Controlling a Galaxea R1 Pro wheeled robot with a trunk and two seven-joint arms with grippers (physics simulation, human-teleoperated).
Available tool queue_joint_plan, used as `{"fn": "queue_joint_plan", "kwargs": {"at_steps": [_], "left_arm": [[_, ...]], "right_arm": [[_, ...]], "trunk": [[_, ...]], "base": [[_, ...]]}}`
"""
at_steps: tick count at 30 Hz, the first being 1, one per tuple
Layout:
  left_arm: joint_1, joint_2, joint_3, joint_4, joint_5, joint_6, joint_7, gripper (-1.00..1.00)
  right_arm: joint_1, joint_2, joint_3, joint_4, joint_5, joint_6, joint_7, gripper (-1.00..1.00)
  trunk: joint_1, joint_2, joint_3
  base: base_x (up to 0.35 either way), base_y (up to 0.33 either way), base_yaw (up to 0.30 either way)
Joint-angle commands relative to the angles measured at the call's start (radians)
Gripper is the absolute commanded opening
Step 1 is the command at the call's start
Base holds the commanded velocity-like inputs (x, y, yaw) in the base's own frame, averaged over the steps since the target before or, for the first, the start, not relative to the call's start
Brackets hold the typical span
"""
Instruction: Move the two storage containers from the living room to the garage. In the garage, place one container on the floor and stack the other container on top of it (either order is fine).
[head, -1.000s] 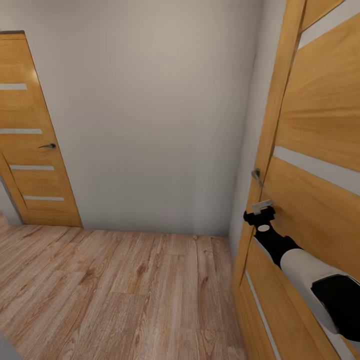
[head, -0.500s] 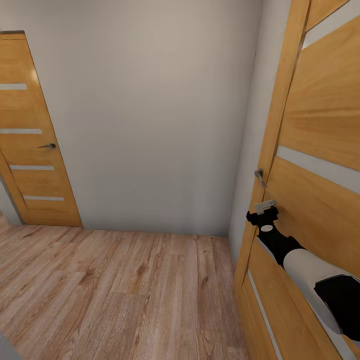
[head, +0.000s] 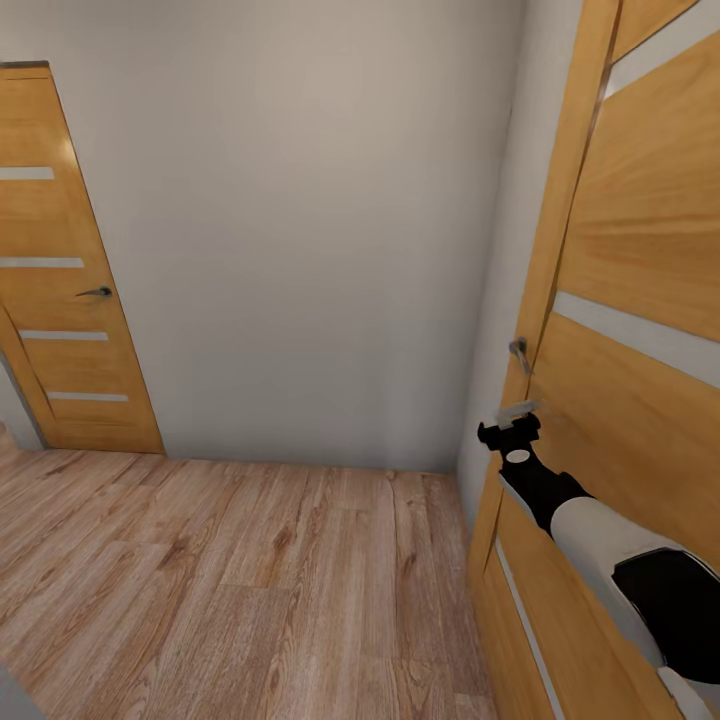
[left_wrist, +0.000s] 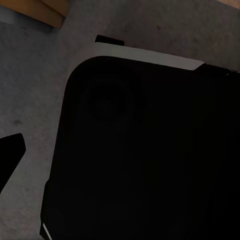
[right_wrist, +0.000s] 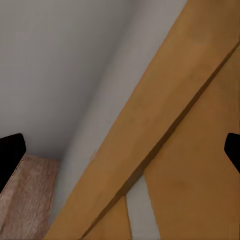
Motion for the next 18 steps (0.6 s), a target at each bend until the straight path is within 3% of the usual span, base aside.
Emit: {"fn": "queue_joint_plan", "kwargs": {"at_steps": [1,7,13,14,18], "left_arm": [[0.000,0.000,0.000,-0.001,0.006,-0.002,0.000,1.00],[0.000,0.000,0.000,-0.001,0.006,-0.002,0.000,1.00],[0.000,0.000,0.000,-0.001,0.006,-0.002,0.000,1.00],[0.000,0.001,0.001,-0.001,0.006,-0.002,0.000,1.00],[0.000,0.001,0.001,-0.001,0.006,-0.002,0.000,1.00]], "right_arm": [[-0.001,0.004,0.003,0.001,0.003,-0.001,-0.004,1.00],[-0.001,0.006,0.003,0.001,0.003,-0.001,-0.004,1.00],[-0.001,0.029,0.004,0.002,0.003,-0.001,0.002,1.00],[-0.001,0.049,0.003,0.003,0.003,-0.002,0.005,1.00],[0.004,0.188,0.003,0.136,0.005,-0.022,0.016,1.00]], "trunk": [[0.000,0.000,-0.001],[0.000,0.000,-0.001],[0.000,0.000,-0.001],[0.000,0.000,-0.001],[0.000,0.000,-0.001]], "base": [[0.000,0.000,0.000],[0.000,0.000,0.000],[0.000,0.000,0.000],[0.000,0.000,0.000],[0.000,0.000,0.000]]}}
